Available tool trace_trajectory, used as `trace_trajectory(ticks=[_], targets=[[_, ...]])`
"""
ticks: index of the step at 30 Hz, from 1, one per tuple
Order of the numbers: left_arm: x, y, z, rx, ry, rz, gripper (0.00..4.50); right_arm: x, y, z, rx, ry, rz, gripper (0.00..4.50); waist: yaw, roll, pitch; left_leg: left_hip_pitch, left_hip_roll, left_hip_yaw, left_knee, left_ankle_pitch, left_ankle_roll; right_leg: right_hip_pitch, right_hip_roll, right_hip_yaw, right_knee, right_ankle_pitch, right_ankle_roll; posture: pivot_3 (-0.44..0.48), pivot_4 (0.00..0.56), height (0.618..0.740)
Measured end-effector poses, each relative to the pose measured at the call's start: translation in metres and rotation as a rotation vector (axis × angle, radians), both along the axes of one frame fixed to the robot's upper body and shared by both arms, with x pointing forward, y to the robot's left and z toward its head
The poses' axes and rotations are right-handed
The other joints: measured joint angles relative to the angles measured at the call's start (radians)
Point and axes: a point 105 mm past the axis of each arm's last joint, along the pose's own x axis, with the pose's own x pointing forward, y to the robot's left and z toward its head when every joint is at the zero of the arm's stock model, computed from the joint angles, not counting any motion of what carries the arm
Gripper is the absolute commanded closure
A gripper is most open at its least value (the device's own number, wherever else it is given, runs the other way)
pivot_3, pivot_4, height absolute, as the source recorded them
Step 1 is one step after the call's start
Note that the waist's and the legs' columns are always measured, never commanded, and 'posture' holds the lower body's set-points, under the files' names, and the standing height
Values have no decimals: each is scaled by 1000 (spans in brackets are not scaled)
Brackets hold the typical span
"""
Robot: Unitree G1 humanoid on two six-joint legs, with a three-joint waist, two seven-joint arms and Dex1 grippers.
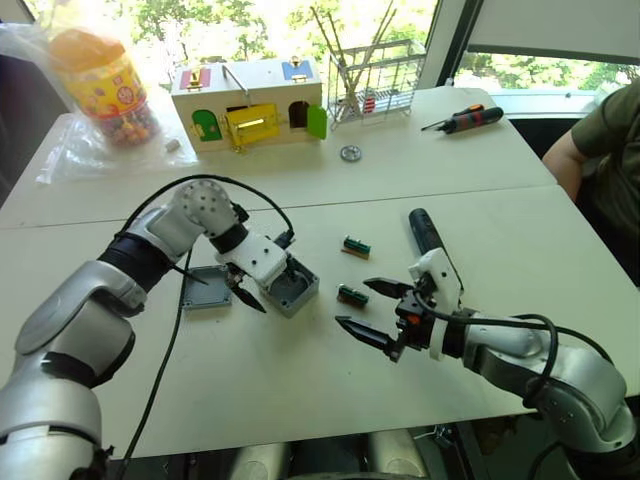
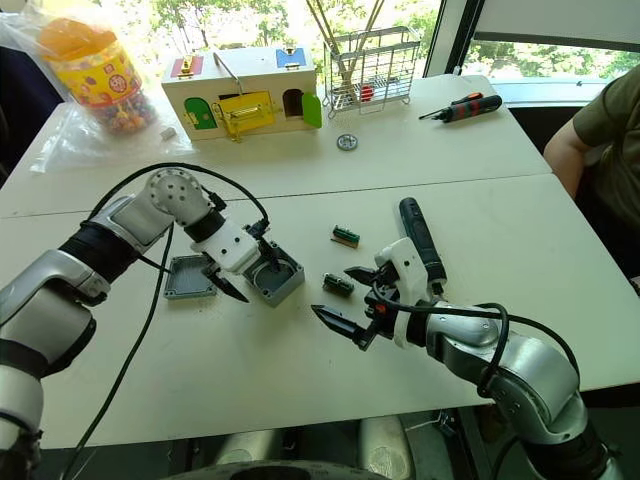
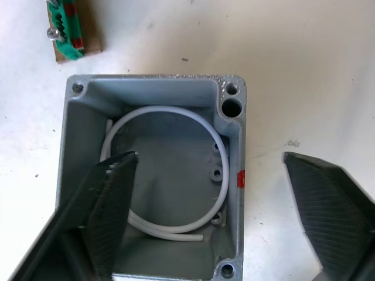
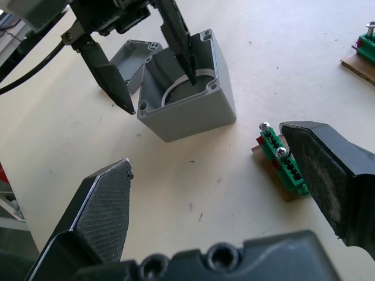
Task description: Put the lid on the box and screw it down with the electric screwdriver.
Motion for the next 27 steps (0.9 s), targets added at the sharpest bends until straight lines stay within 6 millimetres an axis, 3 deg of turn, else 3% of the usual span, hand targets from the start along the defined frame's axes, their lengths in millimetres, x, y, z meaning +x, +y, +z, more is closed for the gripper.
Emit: trace_trajectory(ticks=[3,10,12,16,19,23,27], targets=[[0,8,7,-10,17,66,600,-1,1,0,-1,0,15,0,-1,0,0,0,0,0,0,0,0,-1,0,0,1,0,0,0,150,740],[-2,47,74,-178,43,353,600,-5,-1,0,-8,12,61,0,-4,0,0,0,0,0,0,0,0,-2,0,1,2,0,0,0,150,740],[-1,58,84,-260,77,480,600,-5,1,3,4,8,82,0,-3,0,0,0,0,0,1,0,0,-1,0,1,2,0,0,0,150,740],[9,85,73,-397,147,888,600,-9,10,30,-3,-47,228,0,-5,0,0,0,1,0,2,-1,1,-1,0,1,2,0,0,0,150,740],[6,112,52,-356,150,1199,600,-16,21,51,-35,-116,356,0,-6,0,0,0,2,-1,1,-2,2,-1,2,1,3,0,0,0,150,740],[-14,141,26,-209,170,1502,600,-19,34,46,-94,-118,449,0,2,0,0,0,1,-1,1,-2,2,-2,1,2,3,0,0,0,150,740],[-24,162,19,-129,173,1766,600,-11,48,34,-75,-103,480,0,6,-1,0,0,1,-1,2,-2,3,-3,1,3,3,0,0,0,150,740]])
